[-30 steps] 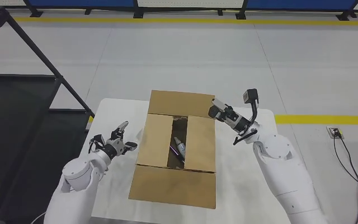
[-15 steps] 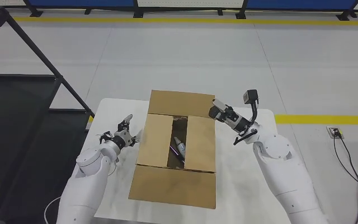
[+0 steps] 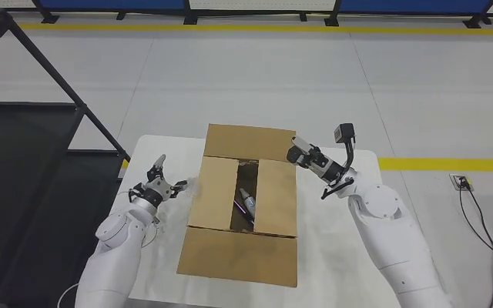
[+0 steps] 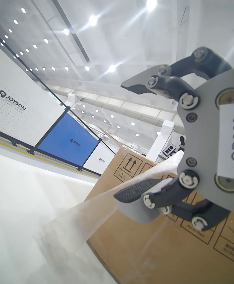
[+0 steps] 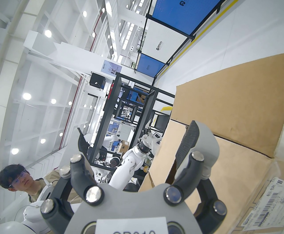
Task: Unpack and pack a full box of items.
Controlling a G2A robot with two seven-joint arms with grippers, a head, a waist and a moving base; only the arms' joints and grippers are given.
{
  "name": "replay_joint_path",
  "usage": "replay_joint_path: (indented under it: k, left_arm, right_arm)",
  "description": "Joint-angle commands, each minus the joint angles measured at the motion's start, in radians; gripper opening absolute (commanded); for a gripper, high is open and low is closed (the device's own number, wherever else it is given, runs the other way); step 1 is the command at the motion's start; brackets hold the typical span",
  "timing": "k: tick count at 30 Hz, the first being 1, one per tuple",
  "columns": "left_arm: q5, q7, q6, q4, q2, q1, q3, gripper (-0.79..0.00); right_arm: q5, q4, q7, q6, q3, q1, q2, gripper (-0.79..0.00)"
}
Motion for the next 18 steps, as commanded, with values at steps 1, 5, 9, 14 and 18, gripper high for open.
replay_joint_path:
  k: [1, 5, 9, 14, 18]
  left_arm:
    - [-0.021, 0.000, -0.008, -0.027, 0.002, 0.027, -0.018, 0.000]
    - [-0.035, 0.015, -0.009, -0.071, 0.006, 0.064, -0.043, 0.000]
    - [-0.008, 0.012, 0.037, -0.094, 0.012, 0.084, -0.041, 0.000]
    - [0.054, -0.017, 0.094, -0.087, 0.017, 0.074, -0.011, 0.000]
    - [0.059, -0.004, 0.095, -0.070, 0.013, 0.051, 0.015, 0.000]
  right_arm:
    - [0.003, 0.002, 0.002, -0.002, -0.001, 0.001, 0.000, 0.000]
    - [0.008, 0.008, 0.007, -0.007, -0.003, 0.007, 0.000, 0.000]
    - [0.012, 0.016, 0.013, -0.010, -0.008, 0.014, -0.001, 0.000]
    - [0.015, 0.024, 0.017, -0.019, -0.011, 0.017, -0.001, 0.000]
    - [0.018, 0.022, 0.017, -0.025, -0.008, 0.010, 0.001, 0.000]
